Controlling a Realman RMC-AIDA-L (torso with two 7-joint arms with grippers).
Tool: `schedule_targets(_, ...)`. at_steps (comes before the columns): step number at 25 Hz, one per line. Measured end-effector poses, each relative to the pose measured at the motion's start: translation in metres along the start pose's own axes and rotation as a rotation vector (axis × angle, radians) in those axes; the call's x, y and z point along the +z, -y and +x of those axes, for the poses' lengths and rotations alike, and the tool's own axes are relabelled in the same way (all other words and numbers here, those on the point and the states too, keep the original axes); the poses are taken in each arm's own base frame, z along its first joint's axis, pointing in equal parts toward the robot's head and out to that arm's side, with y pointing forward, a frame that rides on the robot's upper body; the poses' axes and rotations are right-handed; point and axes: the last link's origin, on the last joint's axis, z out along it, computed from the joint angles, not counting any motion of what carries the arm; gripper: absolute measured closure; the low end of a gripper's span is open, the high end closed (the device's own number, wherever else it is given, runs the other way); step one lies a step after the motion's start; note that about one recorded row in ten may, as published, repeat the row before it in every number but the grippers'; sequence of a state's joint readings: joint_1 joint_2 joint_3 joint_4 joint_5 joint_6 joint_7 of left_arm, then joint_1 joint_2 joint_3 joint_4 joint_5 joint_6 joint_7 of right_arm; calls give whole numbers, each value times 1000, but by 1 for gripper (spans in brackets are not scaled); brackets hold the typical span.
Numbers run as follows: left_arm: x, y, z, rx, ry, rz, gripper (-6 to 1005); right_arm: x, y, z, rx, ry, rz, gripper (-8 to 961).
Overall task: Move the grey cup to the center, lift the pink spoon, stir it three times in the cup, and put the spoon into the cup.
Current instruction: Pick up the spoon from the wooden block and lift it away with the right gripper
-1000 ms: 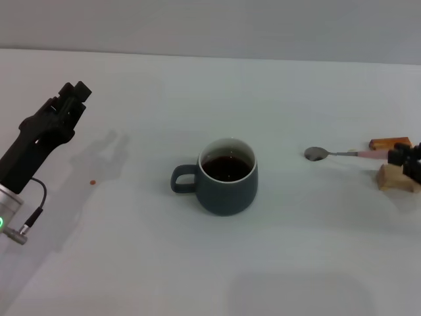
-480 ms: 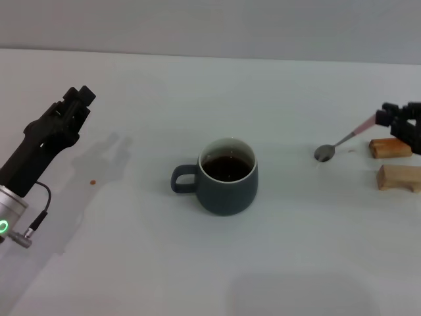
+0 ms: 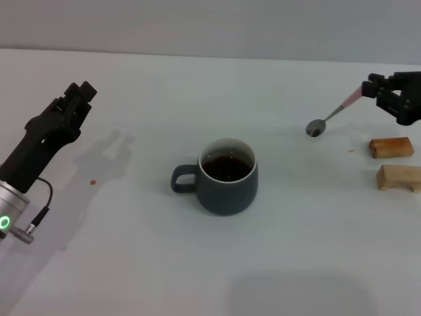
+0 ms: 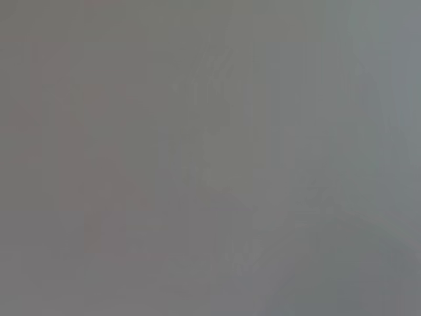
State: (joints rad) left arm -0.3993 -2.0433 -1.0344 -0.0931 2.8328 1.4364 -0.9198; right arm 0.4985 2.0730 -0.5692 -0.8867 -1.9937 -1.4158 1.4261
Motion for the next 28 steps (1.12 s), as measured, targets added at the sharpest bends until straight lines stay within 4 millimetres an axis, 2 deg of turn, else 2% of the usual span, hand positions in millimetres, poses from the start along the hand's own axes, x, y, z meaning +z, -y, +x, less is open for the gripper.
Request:
schedule_targets(13, 1, 0, 7, 16, -59, 11, 684, 17, 7, -44, -50, 33, -19, 867)
schedule_targets(21, 3, -4, 6, 8, -69, -7, 684, 24, 5, -82, -86, 75, -53, 867)
schedule_targets(28, 3, -6, 5, 4, -63, -15, 684, 27, -7, -121, -91, 83, -129, 867)
